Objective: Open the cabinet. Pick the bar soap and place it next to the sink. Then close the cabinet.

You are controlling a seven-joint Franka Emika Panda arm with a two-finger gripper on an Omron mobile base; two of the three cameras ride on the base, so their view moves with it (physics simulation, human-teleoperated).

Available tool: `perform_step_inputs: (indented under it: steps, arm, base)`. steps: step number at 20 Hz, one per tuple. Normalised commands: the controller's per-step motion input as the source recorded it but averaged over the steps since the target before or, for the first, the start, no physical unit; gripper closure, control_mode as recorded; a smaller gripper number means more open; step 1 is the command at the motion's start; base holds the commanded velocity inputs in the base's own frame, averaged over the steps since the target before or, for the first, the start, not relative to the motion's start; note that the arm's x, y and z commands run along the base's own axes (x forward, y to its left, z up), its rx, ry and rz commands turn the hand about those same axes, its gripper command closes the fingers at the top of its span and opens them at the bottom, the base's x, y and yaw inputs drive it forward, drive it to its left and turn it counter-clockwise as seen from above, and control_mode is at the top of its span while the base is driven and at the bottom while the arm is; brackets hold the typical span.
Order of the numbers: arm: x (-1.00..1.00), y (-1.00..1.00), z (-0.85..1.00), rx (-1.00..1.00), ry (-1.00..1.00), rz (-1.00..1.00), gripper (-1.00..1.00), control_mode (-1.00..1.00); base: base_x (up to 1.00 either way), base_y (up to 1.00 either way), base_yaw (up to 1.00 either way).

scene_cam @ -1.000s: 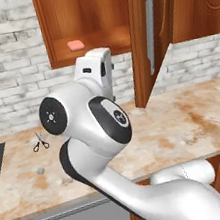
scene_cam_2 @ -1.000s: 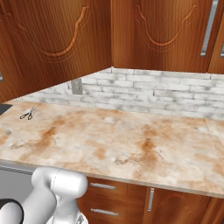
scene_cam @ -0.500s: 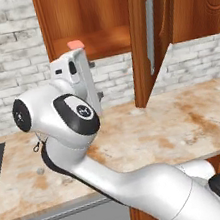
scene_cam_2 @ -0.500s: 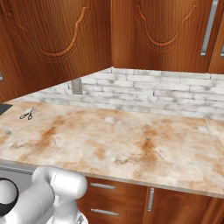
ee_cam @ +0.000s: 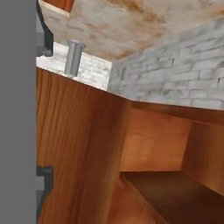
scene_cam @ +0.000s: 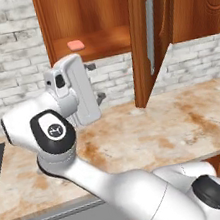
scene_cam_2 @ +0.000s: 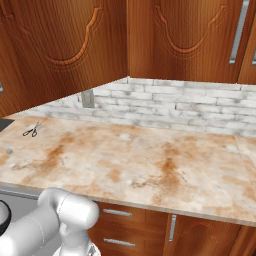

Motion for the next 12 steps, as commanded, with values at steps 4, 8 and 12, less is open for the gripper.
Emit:
perform_step_inputs:
  steps: [4,8,12]
  arm:
    - [0.0,-0.09,0.0,-0.17,0.01,-0.35,-1.0,-1.0]
    - [0.03,-0.01,0.0,-0.15,0.04,-0.35,-1.0,-1.0]
    - [0.01,-0.01,0.0,-0.07,0.02,-0.31,-1.0,-1.0]
  base:
    - [0.0,0.0,0.0]
    - [0.0,0.0,0.0]
    - [0.0,0.0,0.0]
